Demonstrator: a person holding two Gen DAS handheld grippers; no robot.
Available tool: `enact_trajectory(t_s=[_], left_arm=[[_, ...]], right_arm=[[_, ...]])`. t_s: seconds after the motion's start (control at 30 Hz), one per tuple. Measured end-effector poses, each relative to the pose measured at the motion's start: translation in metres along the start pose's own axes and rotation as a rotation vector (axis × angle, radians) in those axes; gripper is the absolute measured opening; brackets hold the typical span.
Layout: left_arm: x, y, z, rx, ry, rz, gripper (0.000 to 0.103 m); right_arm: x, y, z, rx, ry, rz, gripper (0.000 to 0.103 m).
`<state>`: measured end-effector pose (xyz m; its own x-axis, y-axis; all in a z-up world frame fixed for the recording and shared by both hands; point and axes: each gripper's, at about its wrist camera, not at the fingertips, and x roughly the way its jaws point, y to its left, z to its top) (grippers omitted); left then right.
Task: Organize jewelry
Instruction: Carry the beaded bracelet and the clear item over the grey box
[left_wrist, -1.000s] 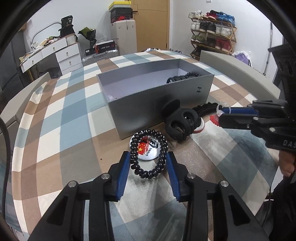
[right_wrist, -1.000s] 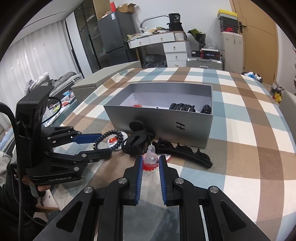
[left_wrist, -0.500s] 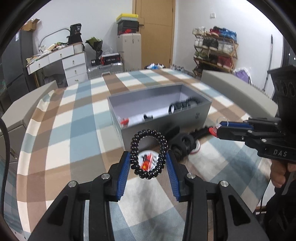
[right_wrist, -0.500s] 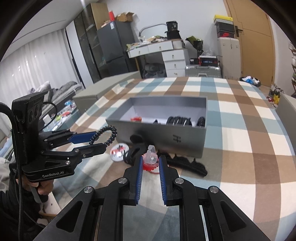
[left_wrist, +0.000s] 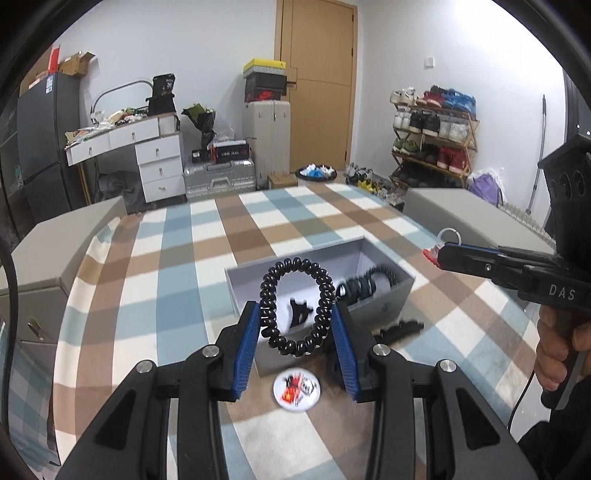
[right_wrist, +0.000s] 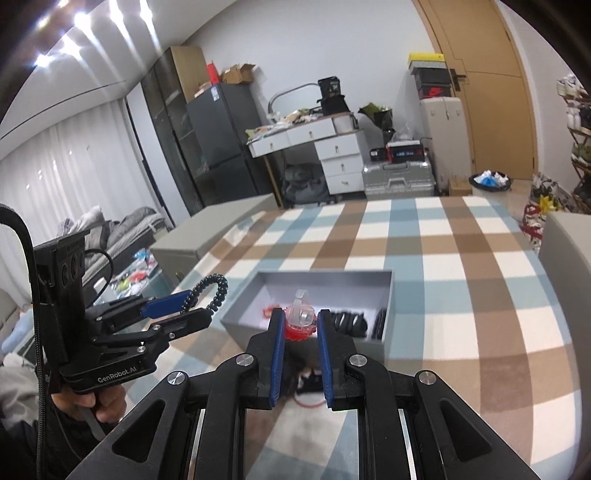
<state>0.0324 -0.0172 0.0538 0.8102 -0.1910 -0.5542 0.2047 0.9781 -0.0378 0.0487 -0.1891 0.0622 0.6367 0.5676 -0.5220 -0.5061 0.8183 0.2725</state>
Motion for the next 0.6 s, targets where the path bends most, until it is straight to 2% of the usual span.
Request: enact_trajectory(t_s=[0.37, 0.6], left_arm=[[0.004, 0.010, 0.019, -0.028, -0.060, 0.024, 0.034], [0.012, 0.012, 0.015, -0.029, -0.050, 0.041, 0.034]], right_arm=[[-0.004, -0.007, 0.034, 0.045, -0.061, 0.000, 0.016], [0.008, -0.017, 0.029, 0.083, -0.049, 0.002, 0.016]])
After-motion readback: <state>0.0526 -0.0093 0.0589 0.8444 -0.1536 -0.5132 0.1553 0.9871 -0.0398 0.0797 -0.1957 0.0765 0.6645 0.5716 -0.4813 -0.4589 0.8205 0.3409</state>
